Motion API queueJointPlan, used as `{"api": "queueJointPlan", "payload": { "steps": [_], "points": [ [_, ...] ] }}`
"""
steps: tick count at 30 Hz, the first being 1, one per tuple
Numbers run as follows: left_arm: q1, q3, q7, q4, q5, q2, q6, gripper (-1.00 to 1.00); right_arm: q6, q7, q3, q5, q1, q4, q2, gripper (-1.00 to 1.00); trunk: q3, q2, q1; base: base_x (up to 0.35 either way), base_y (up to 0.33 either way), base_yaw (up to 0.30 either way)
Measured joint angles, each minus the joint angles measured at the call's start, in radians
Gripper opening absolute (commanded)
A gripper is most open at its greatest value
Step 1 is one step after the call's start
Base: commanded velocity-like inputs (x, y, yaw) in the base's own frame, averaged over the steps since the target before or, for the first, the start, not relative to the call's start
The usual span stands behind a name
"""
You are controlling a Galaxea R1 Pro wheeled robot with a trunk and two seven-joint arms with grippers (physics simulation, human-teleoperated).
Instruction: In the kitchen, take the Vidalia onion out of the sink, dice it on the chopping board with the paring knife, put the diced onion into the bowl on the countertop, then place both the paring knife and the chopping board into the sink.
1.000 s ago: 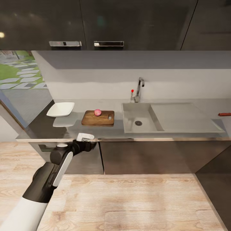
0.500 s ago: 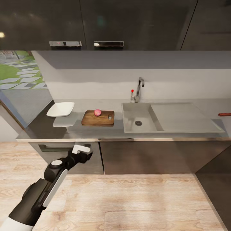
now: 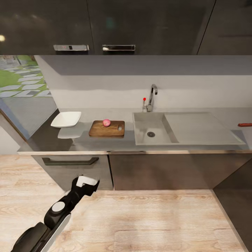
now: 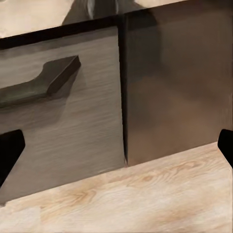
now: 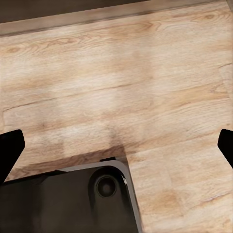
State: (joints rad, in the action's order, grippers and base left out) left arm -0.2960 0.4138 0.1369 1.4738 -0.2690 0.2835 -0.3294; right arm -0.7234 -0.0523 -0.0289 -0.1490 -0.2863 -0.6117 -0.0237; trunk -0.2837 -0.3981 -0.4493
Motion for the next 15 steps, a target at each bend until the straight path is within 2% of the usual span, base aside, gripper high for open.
{"api": "queueJointPlan", "payload": {
  "steps": [1, 2, 4, 5, 7, 9, 10, 11, 12, 15],
  "points": [
    [0.009, 0.098, 0.103, 0.005, -0.044, 0.044, 0.063, 1.00, 0.000, 0.000, 0.000, 0.000, 0.000, 0.000, 0.000, 1.00, 0.000, 0.000, 0.000, 0.000, 0.000, 0.000],
    [0.013, 0.174, 0.183, 0.014, -0.099, 0.078, 0.107, 1.00, 0.000, 0.000, 0.000, 0.000, 0.000, 0.000, 0.000, 1.00, 0.000, 0.000, 0.000, 0.000, 0.000, 0.000],
    [0.017, 0.340, 0.363, 0.044, -0.269, 0.151, 0.187, 1.00, 0.000, 0.000, 0.000, 0.000, 0.000, 0.000, 0.000, 1.00, 0.000, 0.000, 0.000, 0.000, 0.000, 0.000],
    [0.017, 0.384, 0.407, 0.048, -0.318, 0.167, 0.202, 1.00, 0.000, 0.000, 0.000, 0.000, 0.000, 0.000, 0.000, 1.00, 0.000, 0.000, 0.000, 0.000, 0.000, 0.000],
    [0.019, 0.529, 0.522, 0.043, -0.487, 0.203, 0.241, 1.00, 0.000, 0.000, 0.000, 0.000, 0.000, 0.000, 0.000, 1.00, 0.000, 0.000, 0.000, 0.000, 0.000, 0.000],
    [0.020, 0.592, 0.559, 0.015, -0.561, 0.213, 0.255, 1.00, 0.000, 0.000, 0.000, 0.000, 0.000, 0.000, 0.000, 1.00, 0.000, 0.000, 0.000, 0.000, 0.000, 0.000],
    [0.020, 0.606, 0.567, 0.000, -0.576, 0.213, 0.259, 1.00, 0.000, 0.000, 0.000, 0.000, 0.000, 0.000, 0.000, 1.00, 0.000, 0.000, 0.000, 0.000, 0.000, 0.000],
    [0.021, 0.624, 0.578, -0.037, -0.598, 0.203, 0.263, 1.00, 0.000, 0.000, 0.000, 0.000, 0.000, 0.000, 0.000, 1.00, 0.000, 0.000, 0.000, 0.000, 0.000, 0.000],
    [0.020, 0.631, 0.582, -0.061, -0.605, 0.194, 0.265, 1.00, 0.000, 0.000, 0.000, 0.000, 0.000, 0.000, 0.000, 1.00, 0.000, 0.000, 0.000, 0.000, 0.000, 0.000],
    [0.021, 0.648, 0.583, -0.265, -0.630, 0.116, 0.272, 1.00, 0.000, -0.001, 0.000, 0.000, 0.000, 0.000, 0.000, 1.00, 0.000, 0.000, 0.000, 0.000, 0.000, 0.000]
  ]
}}
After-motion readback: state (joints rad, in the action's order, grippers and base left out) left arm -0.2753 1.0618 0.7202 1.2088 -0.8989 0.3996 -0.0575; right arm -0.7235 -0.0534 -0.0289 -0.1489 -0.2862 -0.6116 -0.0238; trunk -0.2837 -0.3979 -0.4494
